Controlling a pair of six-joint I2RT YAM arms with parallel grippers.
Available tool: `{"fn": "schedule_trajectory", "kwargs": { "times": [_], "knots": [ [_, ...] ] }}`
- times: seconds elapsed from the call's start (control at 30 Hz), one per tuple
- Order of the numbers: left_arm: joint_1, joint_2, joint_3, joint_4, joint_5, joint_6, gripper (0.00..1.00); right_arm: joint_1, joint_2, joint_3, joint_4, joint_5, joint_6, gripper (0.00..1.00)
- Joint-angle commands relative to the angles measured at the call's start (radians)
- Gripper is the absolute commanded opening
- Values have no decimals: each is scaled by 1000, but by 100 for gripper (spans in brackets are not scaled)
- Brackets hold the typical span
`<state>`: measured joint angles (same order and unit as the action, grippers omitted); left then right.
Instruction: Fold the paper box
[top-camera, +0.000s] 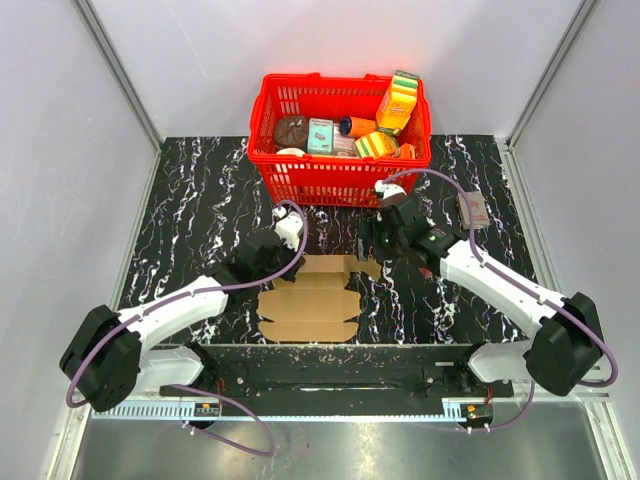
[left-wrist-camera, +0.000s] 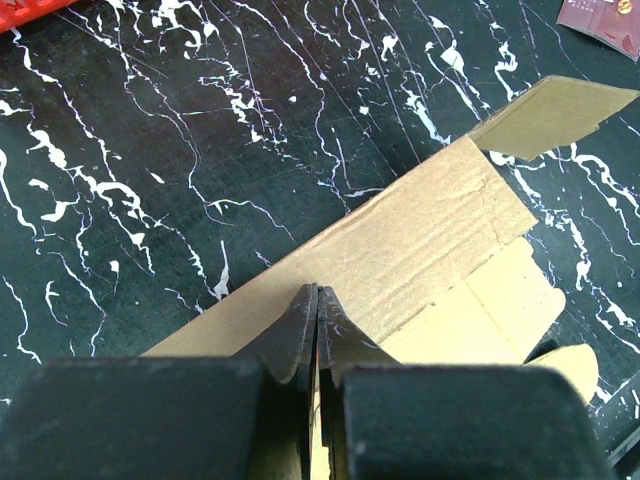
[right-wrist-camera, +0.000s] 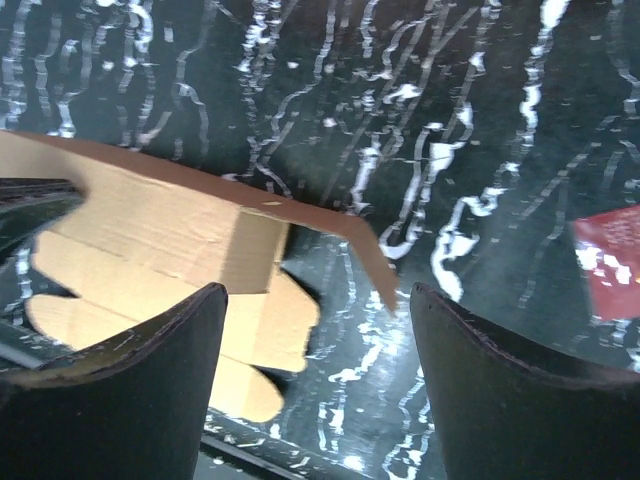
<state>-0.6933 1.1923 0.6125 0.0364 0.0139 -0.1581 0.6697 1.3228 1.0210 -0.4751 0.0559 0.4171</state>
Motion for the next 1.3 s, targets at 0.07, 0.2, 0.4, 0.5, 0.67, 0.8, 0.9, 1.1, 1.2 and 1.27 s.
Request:
{"fn": "schedule_trajectory", "kwargs": {
  "times": [0.07,0.2,0.4,0.5,0.67,0.8,0.9,1.1,1.2,1.27],
  "knots": [
    [0,-16,4,0,-6,-1,0,2,50,63,-180,196,-129,72],
    [0,-17,6,-1,-6,-1,0,1,99,70,-171,153,-152,68],
    [0,-22,4,-3,-8,-3,0,-2,115,42,-126,102,-156,62],
    [0,-22,3,-3,-6,-1,0,-7,130,30,-108,90,-156,58],
    [0,-26,1,-3,-9,-1,0,-19,151,14,-65,45,-164,55],
    [0,-26,1,-4,-9,-1,0,-30,171,7,-46,13,-167,52],
    [-2,-26,3,-3,-9,-1,0,-36,173,-9,-30,-8,-169,43],
    [0,-28,4,-4,-8,-1,0,-39,170,-15,-14,-14,-170,27],
    [0,-28,6,-6,-9,-1,0,-38,167,-16,-13,-18,-179,26],
    [0,-25,9,-6,-8,-1,0,-39,164,-18,-7,-21,-189,22]
  ]
}}
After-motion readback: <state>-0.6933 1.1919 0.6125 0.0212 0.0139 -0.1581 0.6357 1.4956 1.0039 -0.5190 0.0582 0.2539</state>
